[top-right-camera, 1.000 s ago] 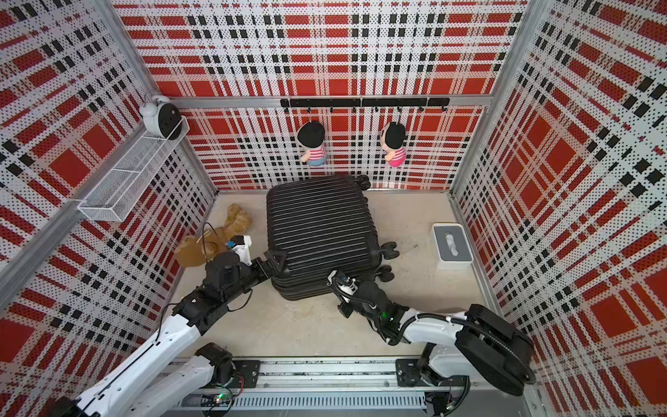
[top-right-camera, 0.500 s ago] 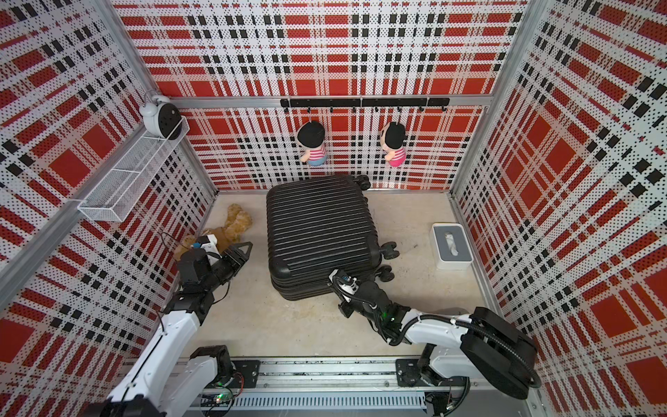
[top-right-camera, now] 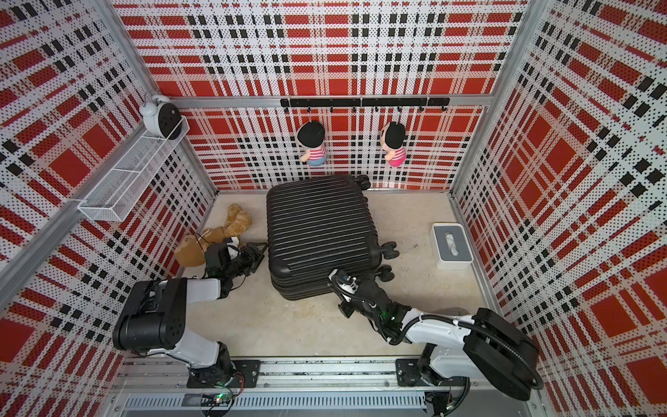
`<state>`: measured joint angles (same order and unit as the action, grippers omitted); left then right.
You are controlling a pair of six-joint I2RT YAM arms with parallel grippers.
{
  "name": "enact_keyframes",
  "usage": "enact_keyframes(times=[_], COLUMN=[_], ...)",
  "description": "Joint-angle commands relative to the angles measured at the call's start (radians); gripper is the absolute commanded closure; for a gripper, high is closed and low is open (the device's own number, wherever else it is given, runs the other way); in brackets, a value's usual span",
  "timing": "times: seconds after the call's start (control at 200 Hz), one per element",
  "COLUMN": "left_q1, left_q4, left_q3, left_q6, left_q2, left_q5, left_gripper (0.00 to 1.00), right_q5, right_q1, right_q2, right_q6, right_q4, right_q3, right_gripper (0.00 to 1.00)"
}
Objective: Open the suitcase zippers
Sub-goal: Adjust the suitcase at the center of the board.
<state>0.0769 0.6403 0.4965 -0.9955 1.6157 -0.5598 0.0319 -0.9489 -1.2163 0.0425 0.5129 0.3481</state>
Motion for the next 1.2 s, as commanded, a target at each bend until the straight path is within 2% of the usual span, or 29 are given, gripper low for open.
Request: enact_keyframes(times=[0.0,0.175,0.451,0.596,0.711,0.987,1.192], left_q1=[-0.015,-0.047,-0.071,-0.081,-0.088,-0.146,-0.271], left_q4=[0.208,0.29,0.39,0.397,0.398,0.371,0.224], left_q3=[0.041,0.093,0.095,0.046,-0.035,-0.232,-0.304], left_q6=[-0.05,-0.078,-0.116,-0.108,-0.101,-0.091,-0.068], left_q2=[0.082,0.2,0.283,0.243,0.187,-0.019,-0.204], left_q5=[-0.061,-0.078,-0.066,-0.047,-0.015,0.064,0.187], left_gripper=[0.39,0.49,0.88,1.0,1.0,1.0,1.0], right_q5=[0.014,0.024,0.06,0.11,0.124,0.006,-0.112], right_q1=[-0.005,-0.006,-0.006,-0.004,0.032,0.206,0.353], right_q2=[0.037,0.044,0.063,0.073,0.092,0.082,-0.024], right_q6=[-0.014,-0.006,0.005,0.004,0.027,0.062,0.072], right_q4=[0.0,-0.001,-0.025,-0.061,-0.09,-0.091,-0.07], right_q3=[0.018,0.013,0.016,0.03,0.037,0.047,0.118], right_gripper=[1.0,1.0,1.0,1.0,1.0,1.0,1.0])
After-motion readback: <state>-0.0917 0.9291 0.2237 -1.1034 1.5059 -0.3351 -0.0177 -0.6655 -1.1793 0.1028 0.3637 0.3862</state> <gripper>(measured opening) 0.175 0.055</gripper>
